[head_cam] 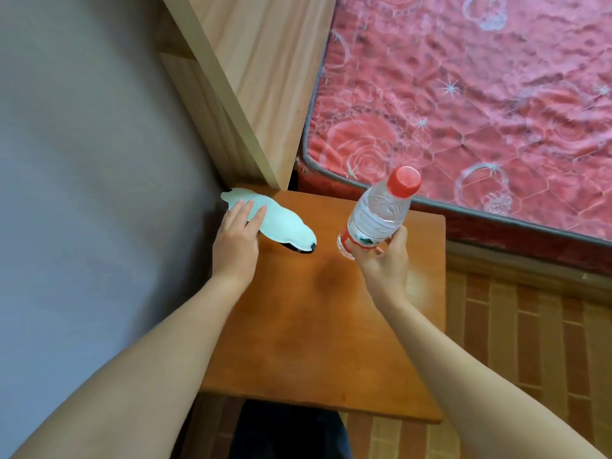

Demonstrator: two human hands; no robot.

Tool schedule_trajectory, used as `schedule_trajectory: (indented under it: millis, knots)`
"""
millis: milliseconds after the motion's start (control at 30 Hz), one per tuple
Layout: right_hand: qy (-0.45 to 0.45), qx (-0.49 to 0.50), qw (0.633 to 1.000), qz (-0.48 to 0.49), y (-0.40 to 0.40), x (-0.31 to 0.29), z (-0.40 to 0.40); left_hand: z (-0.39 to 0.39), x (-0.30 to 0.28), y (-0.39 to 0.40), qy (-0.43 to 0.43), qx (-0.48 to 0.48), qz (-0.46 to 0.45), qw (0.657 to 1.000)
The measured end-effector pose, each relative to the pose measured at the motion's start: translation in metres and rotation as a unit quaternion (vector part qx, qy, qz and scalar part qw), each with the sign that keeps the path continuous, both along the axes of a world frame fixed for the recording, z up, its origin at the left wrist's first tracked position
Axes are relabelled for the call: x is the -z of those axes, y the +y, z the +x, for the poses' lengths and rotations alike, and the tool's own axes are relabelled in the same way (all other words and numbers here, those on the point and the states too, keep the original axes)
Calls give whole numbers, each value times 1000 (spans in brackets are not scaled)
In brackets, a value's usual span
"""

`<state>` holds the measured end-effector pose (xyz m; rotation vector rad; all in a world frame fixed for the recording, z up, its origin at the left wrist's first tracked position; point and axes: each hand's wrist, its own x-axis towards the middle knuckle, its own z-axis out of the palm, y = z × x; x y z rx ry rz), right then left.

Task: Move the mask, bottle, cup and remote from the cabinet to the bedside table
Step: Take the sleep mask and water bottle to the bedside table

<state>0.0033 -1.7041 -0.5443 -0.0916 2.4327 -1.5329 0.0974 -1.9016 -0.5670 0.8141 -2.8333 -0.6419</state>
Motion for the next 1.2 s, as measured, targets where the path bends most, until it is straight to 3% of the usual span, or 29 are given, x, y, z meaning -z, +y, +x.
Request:
schedule_trajectory:
  millis: [267,467,633,1200]
  knots:
    - [16,-2,1000,-15,-14,39,-12,5,47,11,-69,-2,-8,998]
    - [24,-12,1000,-10,-19,44,-19,4,59,17,-116,16,-76,990]
    - [35,3,999,-7,-20,44,-19,-3,59,17,-112,29,-97,989]
    - [50,10,998,42,-5,41,-21,-1,57,26,-99,53,-45,993]
